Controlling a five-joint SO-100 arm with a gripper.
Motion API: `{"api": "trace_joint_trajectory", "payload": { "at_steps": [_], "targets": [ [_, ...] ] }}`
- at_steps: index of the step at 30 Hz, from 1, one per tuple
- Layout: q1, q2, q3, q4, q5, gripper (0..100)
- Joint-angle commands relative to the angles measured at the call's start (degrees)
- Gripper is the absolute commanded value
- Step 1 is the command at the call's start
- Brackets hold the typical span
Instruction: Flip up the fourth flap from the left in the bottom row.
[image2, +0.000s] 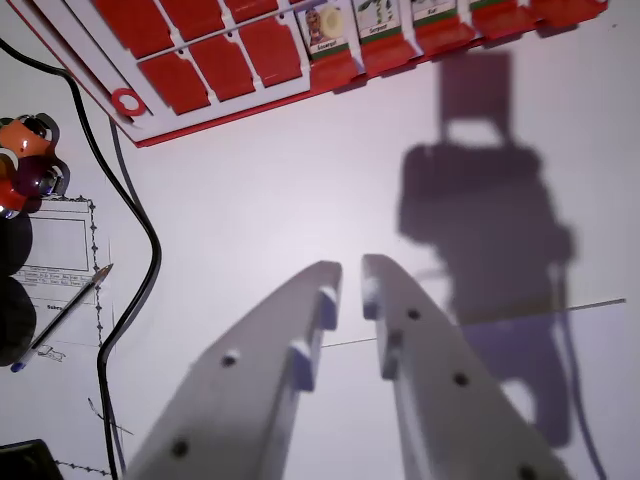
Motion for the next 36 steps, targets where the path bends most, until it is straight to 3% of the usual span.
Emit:
{"api": "trace_joint_trajectory", "payload": {
  "at_steps": [1,18,36],
  "targets": [
    [-1.1,-3.3,-7.7,0.6,1.2,2],
    [-3.9,-27.9,-23.5,1.7,3.6,2],
    [-2.5,-44.7,-33.7,-0.3,4.7,2]
  ]
}}
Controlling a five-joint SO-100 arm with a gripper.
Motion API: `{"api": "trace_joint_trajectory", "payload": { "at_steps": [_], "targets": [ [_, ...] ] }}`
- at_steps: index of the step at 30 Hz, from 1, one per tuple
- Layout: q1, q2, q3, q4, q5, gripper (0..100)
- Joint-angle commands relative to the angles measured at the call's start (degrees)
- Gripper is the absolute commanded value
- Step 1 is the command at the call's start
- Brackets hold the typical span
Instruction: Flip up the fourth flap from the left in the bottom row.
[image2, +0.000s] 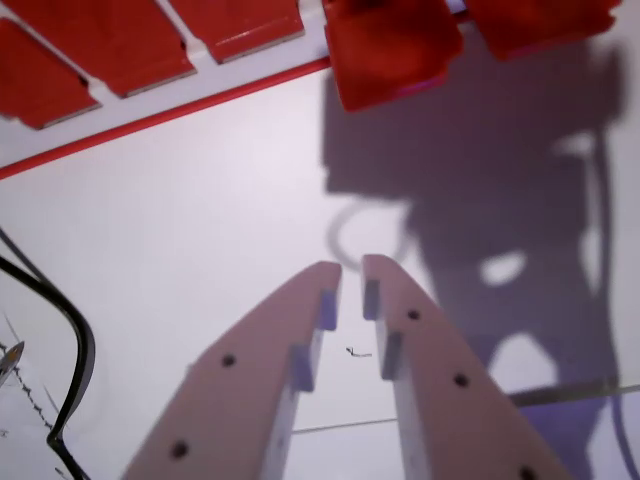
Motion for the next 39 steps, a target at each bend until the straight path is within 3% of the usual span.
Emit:
{"api": "trace_joint_trajectory", "payload": {
  "at_steps": [1,21,39],
  "targets": [
    [0.9,0.2,-6.2,-1.5,0.6,2],
    [2.7,-9.8,-12.4,-6.9,0.5,2],
    [3.6,-9.7,-13.5,-15.4,-0.5,2]
  ]
}}
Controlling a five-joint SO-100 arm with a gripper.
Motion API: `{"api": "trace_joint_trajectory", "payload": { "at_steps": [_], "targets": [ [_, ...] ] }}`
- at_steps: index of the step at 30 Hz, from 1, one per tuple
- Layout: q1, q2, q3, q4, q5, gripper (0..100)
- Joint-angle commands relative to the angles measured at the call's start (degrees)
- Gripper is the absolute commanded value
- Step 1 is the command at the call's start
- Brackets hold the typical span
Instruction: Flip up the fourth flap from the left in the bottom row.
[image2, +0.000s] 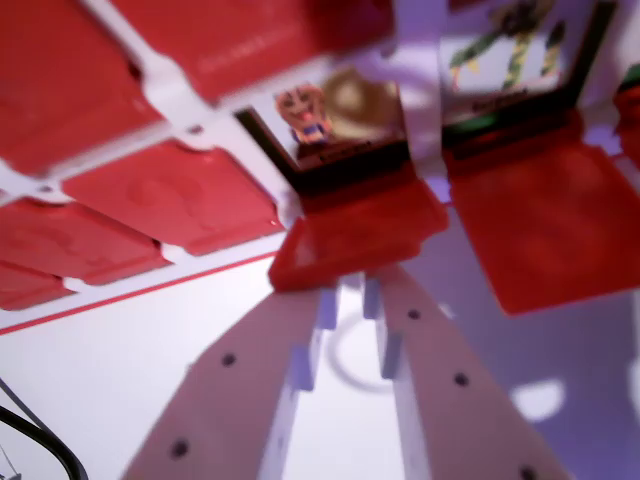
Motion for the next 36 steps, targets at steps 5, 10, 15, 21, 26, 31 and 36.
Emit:
{"api": "trace_joint_trajectory", "payload": {
  "at_steps": [5,10,15,21,26,31,36],
  "targets": [
    [1.3,2.8,-4.8,-4.0,-1.8,2],
    [1.9,2.1,-5.1,-5.7,-2.6,2],
    [1.9,1.4,-5.4,-6.4,-2.9,2],
    [1.8,0.7,-5.9,-7.6,-2.5,2],
    [1.8,0.7,-5.9,-7.6,-2.5,2],
    [1.8,1.9,-5.2,-7.6,-2.4,2],
    [1.5,6.5,-2.4,-6.3,-2.3,2]
  ]
}}
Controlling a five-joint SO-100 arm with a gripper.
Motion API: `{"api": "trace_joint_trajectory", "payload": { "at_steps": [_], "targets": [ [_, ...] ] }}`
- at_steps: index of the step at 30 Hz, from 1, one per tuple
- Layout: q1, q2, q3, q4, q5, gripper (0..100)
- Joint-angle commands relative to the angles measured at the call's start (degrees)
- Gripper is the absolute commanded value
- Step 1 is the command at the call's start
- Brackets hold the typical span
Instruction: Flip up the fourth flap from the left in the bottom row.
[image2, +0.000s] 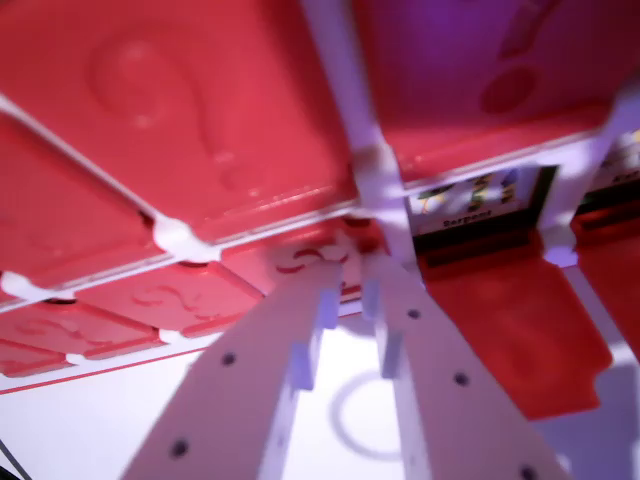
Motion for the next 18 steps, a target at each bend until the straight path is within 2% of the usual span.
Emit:
{"api": "trace_joint_trajectory", "payload": {
  "at_steps": [1,9,18],
  "targets": [
    [-0.4,9.9,-1.3,0.2,0.3,2],
    [-0.7,22.2,6.5,0.6,0.0,2],
    [-0.6,38.9,18.7,0.9,-2.2,2]
  ]
}}
